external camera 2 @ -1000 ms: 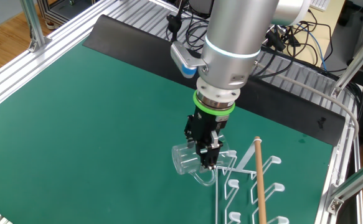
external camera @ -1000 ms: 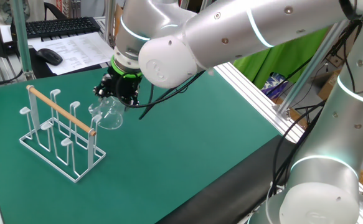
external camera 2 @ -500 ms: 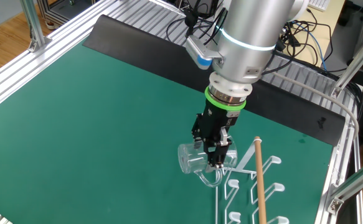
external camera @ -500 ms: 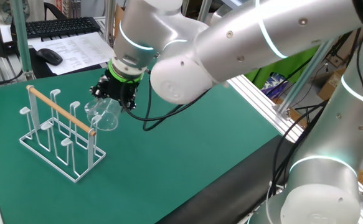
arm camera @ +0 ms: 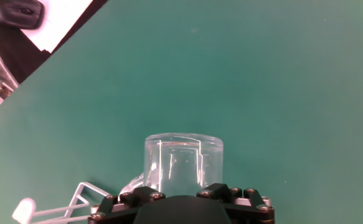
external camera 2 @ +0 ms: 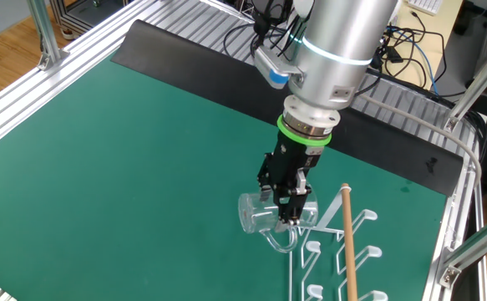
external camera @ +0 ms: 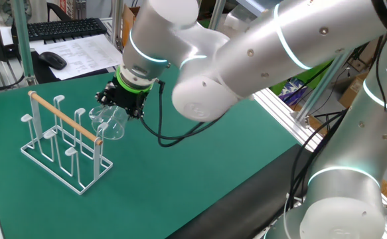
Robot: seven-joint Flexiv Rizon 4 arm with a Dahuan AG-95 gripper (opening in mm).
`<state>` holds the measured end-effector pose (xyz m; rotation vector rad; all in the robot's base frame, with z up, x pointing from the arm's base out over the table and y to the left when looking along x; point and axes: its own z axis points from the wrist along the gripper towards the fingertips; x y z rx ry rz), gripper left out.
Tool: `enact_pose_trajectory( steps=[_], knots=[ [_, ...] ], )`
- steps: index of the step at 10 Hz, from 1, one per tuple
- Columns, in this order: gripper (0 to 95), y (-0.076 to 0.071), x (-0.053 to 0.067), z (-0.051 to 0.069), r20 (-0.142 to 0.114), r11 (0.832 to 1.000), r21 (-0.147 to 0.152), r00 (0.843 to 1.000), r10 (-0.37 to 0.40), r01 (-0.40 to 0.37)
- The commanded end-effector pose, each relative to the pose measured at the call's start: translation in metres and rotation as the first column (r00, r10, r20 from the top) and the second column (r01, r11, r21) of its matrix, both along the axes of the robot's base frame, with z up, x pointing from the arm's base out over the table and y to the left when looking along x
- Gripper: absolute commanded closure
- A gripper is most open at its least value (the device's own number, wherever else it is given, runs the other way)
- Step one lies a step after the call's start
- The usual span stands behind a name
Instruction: Put the cup on the cup rack
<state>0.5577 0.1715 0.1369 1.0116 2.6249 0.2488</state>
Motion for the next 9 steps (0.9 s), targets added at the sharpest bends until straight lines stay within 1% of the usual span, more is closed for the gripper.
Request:
enact_pose_trajectory(
  steps=[1, 2, 4, 6, 7, 8, 9],
  knots=[
    [95.0, 0.003, 0.0, 0.0, 0.004, 1.0, 0.002, 1.0, 0.003, -0.003],
    [95.0, 0.007, -0.001, 0.0, 0.007, 1.0, 0.006, 1.0, 0.0, -0.001],
    [95.0, 0.011, -0.003, 0.0, 0.032, 1.0, -0.003, 0.999, 0.005, -0.005],
    [95.0, 0.013, -0.004, 0.0, 0.067, 1.0, -0.006, 0.998, 0.007, -0.006],
    [95.0, 0.013, -0.004, 0.0, 0.096, 1.0, -0.009, 0.995, 0.002, -0.001],
    [95.0, 0.013, -0.004, 0.0, 0.11, 1.0, -0.012, 0.994, 0.001, 0.0],
    [95.0, 0.014, -0.004, 0.0, 0.159, 1.0, -0.03, 0.987, 0.001, 0.004]
  ],
)
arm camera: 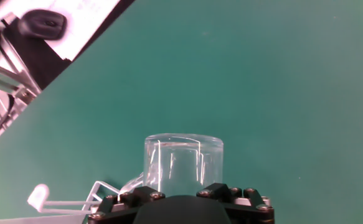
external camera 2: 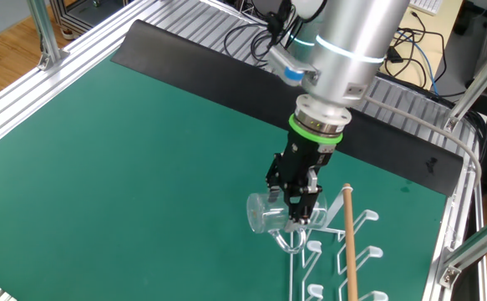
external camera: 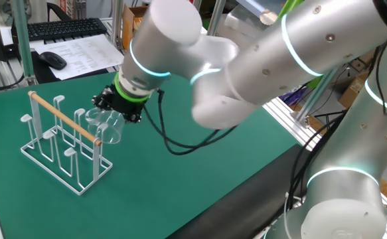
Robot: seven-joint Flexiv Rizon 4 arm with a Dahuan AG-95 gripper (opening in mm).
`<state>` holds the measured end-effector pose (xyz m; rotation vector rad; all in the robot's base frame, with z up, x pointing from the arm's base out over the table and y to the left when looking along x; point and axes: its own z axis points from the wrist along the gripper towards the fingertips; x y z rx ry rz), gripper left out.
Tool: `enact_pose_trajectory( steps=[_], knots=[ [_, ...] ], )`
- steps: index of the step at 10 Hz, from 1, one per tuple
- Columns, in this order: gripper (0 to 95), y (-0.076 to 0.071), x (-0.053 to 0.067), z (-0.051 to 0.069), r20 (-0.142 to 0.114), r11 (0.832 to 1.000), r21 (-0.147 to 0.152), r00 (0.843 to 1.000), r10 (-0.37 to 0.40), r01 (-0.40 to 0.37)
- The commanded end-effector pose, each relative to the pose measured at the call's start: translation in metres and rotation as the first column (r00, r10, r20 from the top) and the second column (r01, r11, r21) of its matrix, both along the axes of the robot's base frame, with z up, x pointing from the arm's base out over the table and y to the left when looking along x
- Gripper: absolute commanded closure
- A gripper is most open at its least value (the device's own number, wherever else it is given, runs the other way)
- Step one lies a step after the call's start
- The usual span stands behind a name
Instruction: Put the cup on the cup rack
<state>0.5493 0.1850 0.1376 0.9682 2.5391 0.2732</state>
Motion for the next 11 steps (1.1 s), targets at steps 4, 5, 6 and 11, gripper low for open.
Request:
enact_pose_trajectory(
  steps=[4, 5, 6, 11],
  knots=[
    [95.0, 0.006, 0.003, 0.001, -0.095, 0.999, -0.014, 0.995, -0.038, 0.037],
    [95.0, 0.008, 0.003, 0.003, -0.131, 0.998, 0.004, 0.989, -0.065, 0.066],
    [95.0, 0.009, 0.003, 0.004, -0.146, 0.997, 0.011, 0.987, -0.071, 0.073],
    [95.0, 0.014, 0.002, 0.006, -0.172, 0.997, 0.01, 0.982, -0.077, 0.08]
  ],
)
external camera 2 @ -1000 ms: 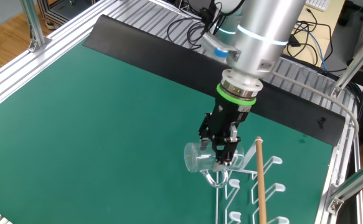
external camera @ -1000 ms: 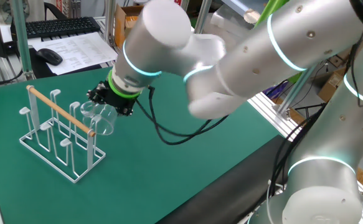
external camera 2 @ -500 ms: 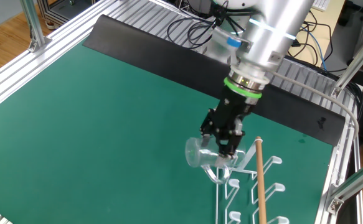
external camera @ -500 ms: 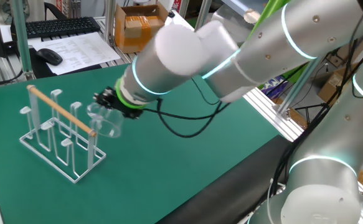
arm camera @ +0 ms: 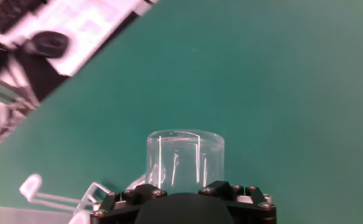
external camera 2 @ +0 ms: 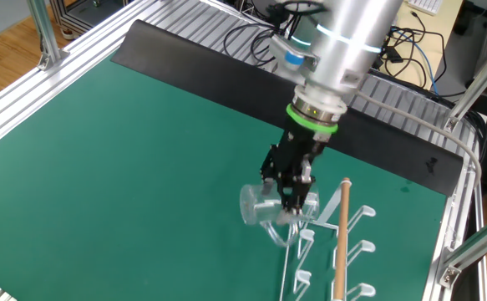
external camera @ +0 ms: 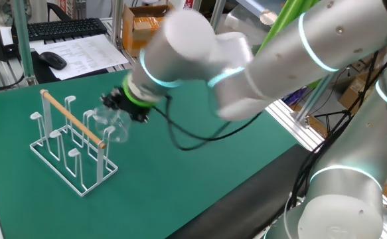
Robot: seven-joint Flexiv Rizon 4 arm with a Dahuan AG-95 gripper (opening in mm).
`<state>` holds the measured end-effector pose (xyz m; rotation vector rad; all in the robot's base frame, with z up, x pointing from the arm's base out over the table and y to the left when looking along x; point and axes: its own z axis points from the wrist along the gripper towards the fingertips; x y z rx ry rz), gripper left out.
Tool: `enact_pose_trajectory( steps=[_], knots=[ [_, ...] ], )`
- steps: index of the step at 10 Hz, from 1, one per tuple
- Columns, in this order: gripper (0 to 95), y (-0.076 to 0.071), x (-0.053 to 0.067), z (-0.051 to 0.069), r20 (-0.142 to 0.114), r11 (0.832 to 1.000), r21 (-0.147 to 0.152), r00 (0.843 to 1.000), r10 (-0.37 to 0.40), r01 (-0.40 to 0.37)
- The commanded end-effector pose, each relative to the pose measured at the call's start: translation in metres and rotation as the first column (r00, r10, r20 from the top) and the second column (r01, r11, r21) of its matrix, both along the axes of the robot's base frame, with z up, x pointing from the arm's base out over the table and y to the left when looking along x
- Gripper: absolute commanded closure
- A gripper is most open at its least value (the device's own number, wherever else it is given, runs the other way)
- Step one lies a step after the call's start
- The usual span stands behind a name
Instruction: Put the cup on the cup rack
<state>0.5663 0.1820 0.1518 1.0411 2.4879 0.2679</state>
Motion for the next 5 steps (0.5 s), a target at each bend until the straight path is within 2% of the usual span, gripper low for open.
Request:
enact_pose_trajectory(
  steps=[1, 2, 3, 5],
  knots=[
    [95.0, 0.0176, -0.0154, -0.0082, -0.194, 1.0, 0.011, 0.981, -0.01, 0.012],
    [95.0, 0.0177, -0.0151, -0.0082, -0.193, 1.0, 0.013, 0.981, -0.008, 0.01],
    [95.0, 0.0182, -0.0152, -0.0086, -0.219, 1.0, -0.003, 0.976, -0.002, 0.001],
    [95.0, 0.0192, -0.0159, -0.0081, -0.214, 1.0, -0.001, 0.977, 0.011, -0.011]
  ],
)
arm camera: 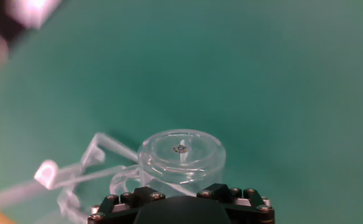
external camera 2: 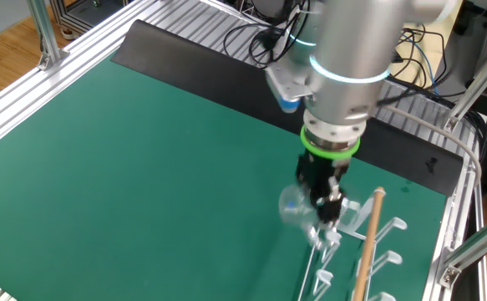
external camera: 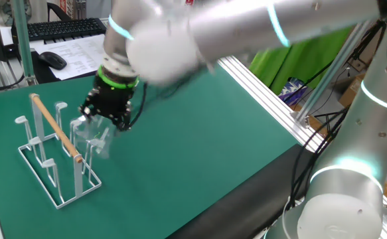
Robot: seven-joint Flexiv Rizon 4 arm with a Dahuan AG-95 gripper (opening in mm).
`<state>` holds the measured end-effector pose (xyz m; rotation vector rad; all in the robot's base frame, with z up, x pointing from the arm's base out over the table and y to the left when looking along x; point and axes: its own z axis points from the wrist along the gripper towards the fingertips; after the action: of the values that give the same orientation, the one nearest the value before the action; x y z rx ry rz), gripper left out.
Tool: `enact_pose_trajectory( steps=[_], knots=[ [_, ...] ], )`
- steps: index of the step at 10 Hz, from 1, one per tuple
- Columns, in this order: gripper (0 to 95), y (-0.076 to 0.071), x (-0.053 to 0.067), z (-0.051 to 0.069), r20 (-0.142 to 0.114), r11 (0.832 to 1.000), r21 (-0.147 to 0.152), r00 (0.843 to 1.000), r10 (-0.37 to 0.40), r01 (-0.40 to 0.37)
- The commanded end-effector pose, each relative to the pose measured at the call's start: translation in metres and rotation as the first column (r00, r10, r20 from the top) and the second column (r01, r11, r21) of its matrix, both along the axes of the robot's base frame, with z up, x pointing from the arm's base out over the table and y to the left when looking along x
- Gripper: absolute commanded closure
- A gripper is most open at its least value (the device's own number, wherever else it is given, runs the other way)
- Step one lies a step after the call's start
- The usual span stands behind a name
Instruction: Put the cup on the cup rack
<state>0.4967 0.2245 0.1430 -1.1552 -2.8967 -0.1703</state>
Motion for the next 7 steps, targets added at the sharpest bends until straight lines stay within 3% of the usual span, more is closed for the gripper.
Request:
enact_pose_trajectory(
  steps=[1, 7],
  knots=[
    [95.0, -0.0228, 0.0533, 0.0011, 0.233, 0.995, -0.086, 0.972, -0.024, 0.045],
    [95.0, -0.0214, 0.0548, -0.0012, 0.218, 0.995, -0.089, 0.975, -0.027, 0.047]
  ],
)
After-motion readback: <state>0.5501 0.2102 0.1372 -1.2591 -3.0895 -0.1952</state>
